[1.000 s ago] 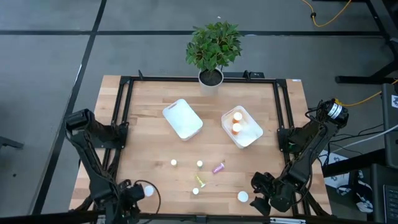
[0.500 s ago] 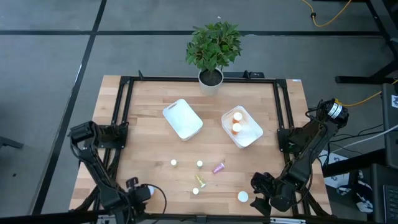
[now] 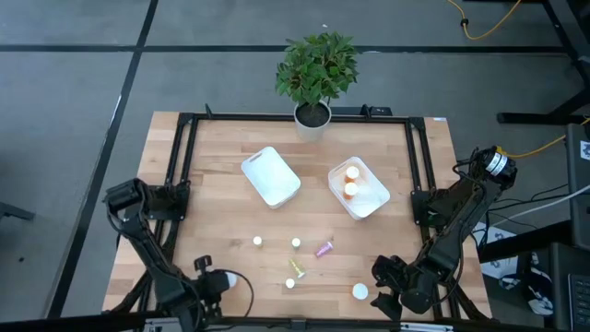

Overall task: Pick and place medicine bottles into bin by pill shape (circle, oval)
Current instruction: Move the left orange pill bottle to the bottom center of the table

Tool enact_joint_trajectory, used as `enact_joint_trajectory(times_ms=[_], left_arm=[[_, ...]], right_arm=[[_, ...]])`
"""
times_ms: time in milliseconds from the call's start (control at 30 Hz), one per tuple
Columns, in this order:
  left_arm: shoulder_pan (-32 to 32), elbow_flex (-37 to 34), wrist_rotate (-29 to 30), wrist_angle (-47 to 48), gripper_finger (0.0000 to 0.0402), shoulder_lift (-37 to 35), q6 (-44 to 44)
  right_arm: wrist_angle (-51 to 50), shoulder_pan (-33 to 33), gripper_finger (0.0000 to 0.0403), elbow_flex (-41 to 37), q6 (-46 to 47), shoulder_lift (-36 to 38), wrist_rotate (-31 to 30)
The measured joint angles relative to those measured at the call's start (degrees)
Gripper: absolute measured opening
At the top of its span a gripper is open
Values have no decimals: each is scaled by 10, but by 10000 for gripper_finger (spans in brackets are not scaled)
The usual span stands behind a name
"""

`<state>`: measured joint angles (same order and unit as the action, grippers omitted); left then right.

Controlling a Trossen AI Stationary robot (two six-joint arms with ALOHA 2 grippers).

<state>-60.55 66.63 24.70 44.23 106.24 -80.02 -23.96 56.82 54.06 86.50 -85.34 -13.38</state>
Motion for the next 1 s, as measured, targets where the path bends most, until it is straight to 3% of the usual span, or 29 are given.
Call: enact_joint_trajectory(times_ms=[400, 700, 1000], left_arm=[[110, 0, -3, -97, 58, 0, 182], [182, 0, -3, -152, 58, 2, 247], [226, 0, -24, -282, 58, 53, 336]], right_arm=[[-1, 0, 330, 0, -1, 0, 3], [-1, 0, 330, 0, -27, 0, 6], [-2, 0, 330, 0, -28, 0, 15]])
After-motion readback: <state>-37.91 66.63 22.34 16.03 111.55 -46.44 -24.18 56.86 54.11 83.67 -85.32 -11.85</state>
